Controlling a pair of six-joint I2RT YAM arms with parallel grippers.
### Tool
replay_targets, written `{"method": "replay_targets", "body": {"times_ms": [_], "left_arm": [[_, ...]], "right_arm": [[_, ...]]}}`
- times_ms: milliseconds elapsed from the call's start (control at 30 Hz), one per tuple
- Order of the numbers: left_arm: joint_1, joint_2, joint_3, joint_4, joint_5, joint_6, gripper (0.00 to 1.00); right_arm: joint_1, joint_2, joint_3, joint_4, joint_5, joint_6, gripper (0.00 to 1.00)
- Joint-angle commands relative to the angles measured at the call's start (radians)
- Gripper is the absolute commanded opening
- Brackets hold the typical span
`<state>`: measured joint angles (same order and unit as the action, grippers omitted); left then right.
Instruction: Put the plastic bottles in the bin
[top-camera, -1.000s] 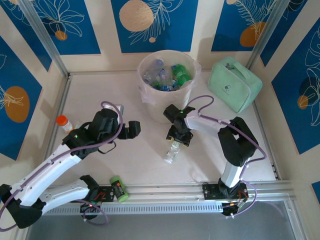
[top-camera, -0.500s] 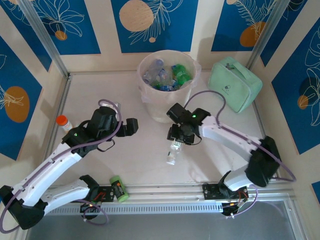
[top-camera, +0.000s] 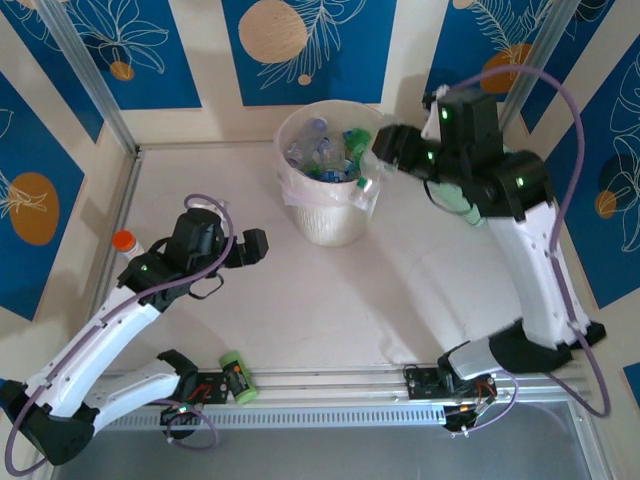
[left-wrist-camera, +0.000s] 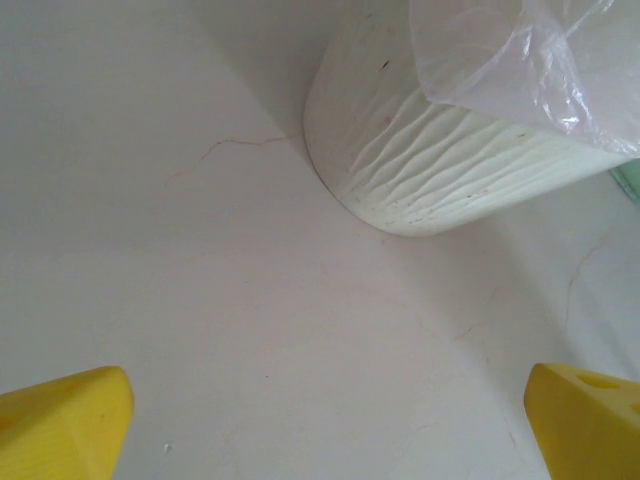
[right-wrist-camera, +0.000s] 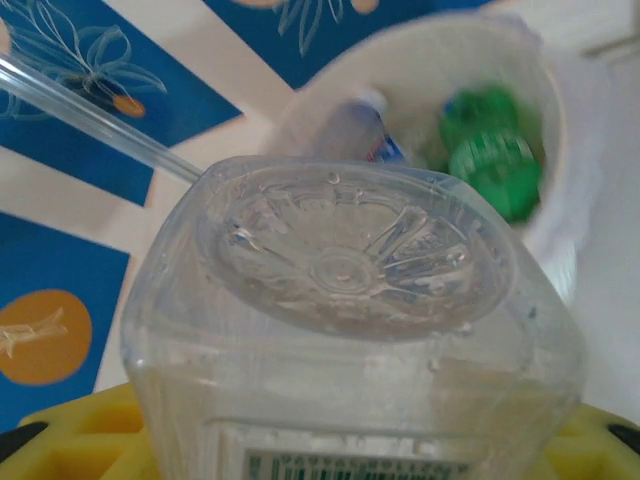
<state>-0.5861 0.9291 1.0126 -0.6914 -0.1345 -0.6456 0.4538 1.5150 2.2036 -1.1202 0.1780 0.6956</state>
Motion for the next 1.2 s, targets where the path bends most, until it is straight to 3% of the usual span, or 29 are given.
{"method": "replay_targets", "body": {"times_ms": [0,200,367,433,500,567,933,1000,1100,1167], "left_arm": [[0.022,-0.032,0.009,-0.018,0.021,-0.027,1.0],[0.051,-0.046,-0.002,-0.042,0.019,-0.031,1.0],[0.085,-0.034,-0.004,-0.05,0.037,-0.022,1.0],[0.095,-0.026,-0.008,-0.043,0.047,-0.023,1.0],[0.101,-0.017,-0.014,-0.032,0.058,-0.029,1.0],[0.103,-0.011,-0.021,-0.019,0.067,-0.036,1.0],[0.106,-0.005,-0.01,-0.015,0.073,-0.039,1.0],[0.106,-0.006,-0.002,-0.016,0.075,-0.039,1.0],[0.106,-0.015,0.004,-0.016,0.076,-0.042,1.0],[0.106,-0.022,0.003,-0.016,0.076,-0.043,1.0]], "right_arm": [[-0.053,0.21,0.197,-0.086,-0.104,-0.089,0.48],[-0.124,0.513,0.58,-0.206,-0.226,-0.114,0.48],[-0.148,0.529,0.479,-0.134,-0.269,-0.118,0.5],[-0.157,0.53,0.445,-0.122,-0.283,-0.117,0.6],[-0.159,0.536,0.435,-0.124,-0.283,-0.123,0.77],[-0.159,0.537,0.435,-0.125,-0.28,-0.127,0.81],[-0.15,0.43,0.385,-0.148,-0.198,-0.144,0.86],[-0.142,0.399,0.343,-0.126,-0.183,-0.152,0.8],[-0.132,0.396,0.324,-0.109,-0.199,-0.153,0.56],[-0.116,0.402,0.306,-0.074,-0.233,-0.16,0.47]]}}
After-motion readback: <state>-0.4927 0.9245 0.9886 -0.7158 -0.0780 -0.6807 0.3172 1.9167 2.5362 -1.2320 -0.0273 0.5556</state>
